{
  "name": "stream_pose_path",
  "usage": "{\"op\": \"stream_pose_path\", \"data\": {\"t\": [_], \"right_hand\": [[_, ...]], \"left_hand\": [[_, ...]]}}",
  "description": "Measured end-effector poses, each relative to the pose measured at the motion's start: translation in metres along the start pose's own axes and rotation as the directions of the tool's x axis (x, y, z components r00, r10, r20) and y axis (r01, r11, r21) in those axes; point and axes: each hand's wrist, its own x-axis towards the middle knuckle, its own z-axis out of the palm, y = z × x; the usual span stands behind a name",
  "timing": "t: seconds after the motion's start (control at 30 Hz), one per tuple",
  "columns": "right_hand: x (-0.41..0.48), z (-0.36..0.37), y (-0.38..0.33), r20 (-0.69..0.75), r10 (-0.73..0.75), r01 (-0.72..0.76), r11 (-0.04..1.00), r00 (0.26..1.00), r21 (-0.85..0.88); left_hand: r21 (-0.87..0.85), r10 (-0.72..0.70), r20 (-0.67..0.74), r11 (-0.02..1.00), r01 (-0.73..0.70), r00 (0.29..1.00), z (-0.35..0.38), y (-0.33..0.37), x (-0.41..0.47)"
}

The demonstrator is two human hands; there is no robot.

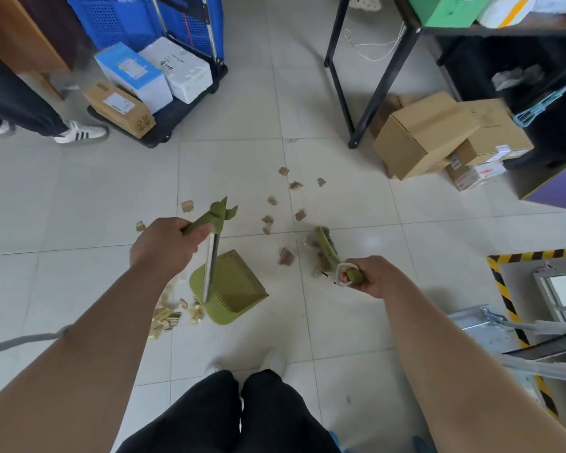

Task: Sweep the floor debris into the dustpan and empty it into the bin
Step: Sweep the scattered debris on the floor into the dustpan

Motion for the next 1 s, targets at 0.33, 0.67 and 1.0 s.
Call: {"op": "stream_pose_path", "data": {"t": [0.33,0.67,1.0], "right_hand": [[-0.040,0.114,0.019,0.126,0.030,-0.024,0.999,0.992,-0.046],[-0.053,0.182,0.029,0.243,0.083,-0.062,0.994,0.966,-0.093],[-0.058,0.137,0.012,0.231,0.006,-0.027,0.996,0.973,0.086]], "left_hand": [[-0.026,-0.090,-0.071,0.996,0.088,0.993,-0.065,-0.090,-0.017],[-0.085,-0.203,-0.142,0.978,0.193,0.969,-0.095,-0.157,-0.033],[-0.059,-0.156,-0.131,0.987,0.150,0.979,-0.095,-0.128,-0.022]]}}
